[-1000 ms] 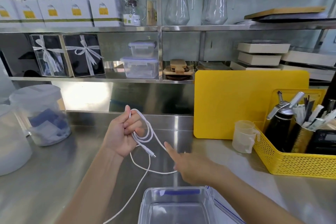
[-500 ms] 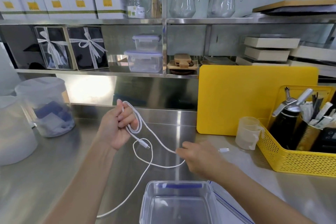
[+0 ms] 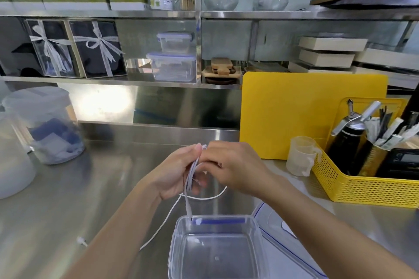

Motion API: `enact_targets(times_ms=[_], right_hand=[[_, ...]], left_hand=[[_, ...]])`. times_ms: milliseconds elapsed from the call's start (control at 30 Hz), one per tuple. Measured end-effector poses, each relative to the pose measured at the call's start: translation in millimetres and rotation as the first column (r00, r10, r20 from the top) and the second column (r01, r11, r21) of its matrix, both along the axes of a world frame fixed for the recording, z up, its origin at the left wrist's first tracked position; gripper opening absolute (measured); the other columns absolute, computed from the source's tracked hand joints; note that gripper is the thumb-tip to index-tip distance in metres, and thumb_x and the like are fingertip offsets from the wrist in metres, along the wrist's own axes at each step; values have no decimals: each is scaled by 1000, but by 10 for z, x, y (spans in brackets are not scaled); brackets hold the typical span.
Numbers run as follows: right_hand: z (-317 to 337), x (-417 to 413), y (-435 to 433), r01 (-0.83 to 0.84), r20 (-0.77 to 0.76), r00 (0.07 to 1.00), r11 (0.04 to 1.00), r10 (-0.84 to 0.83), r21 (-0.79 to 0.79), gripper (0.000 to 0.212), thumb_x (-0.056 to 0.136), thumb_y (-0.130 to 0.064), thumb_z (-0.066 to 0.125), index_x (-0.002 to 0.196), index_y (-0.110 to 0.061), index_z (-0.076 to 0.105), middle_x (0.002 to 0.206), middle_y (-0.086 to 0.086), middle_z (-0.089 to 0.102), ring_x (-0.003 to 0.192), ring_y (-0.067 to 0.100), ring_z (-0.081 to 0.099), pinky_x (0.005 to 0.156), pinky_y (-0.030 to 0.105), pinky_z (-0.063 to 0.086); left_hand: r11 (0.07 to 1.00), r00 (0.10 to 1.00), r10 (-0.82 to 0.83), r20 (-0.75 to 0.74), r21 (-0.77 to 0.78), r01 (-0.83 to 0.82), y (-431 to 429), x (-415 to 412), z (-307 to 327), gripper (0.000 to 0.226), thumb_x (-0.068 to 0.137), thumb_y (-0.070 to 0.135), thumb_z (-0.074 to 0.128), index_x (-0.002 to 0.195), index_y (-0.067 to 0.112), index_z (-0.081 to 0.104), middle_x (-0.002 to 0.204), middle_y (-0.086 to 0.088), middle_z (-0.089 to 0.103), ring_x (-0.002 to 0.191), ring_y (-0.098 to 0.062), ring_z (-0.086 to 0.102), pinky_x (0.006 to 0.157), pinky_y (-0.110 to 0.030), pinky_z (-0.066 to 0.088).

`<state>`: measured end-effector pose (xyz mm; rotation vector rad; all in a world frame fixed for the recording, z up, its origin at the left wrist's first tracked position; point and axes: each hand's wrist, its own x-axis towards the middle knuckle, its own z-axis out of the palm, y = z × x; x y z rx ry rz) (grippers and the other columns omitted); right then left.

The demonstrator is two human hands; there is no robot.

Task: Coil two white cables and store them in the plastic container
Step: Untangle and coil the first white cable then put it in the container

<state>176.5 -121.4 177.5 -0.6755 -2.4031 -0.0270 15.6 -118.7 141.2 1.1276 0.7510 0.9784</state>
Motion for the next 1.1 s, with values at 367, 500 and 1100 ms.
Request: enact_targets(times_ms=[367, 500, 1100], right_hand=[[-175, 132, 270, 41, 47, 999, 878, -21, -476, 31, 82, -36, 62, 110, -21, 63, 100, -2, 63, 76, 4, 49, 69, 26, 40], [-221, 176, 315, -2, -176, 976, 809, -125, -588, 16, 83, -28, 63, 80, -13, 67, 60, -7, 58, 58, 8, 51, 58, 28, 41], [-244, 472, 366, 390, 183, 913, 655, -364, -647, 27, 88, -27, 58, 78, -3, 68, 63, 8, 57, 58, 20, 49, 53, 30, 39]], left_hand=[[939, 951, -306, -47, -180, 293, 24, -32, 9, 27, 84, 37, 50, 64, 20, 51, 38, 12, 31, 30, 0, 18, 31, -6, 21], [991, 993, -81, -82, -116, 71, 56, 70, 7, 26, 89, 33, 49, 73, 14, 58, 43, 9, 34, 33, -2, 25, 35, -15, 30], [814, 802, 569, -182, 258, -520, 255, 332, -218, 30, 89, 7, 57, 60, 14, 62, 37, 13, 39, 33, -3, 27, 33, -14, 25]])
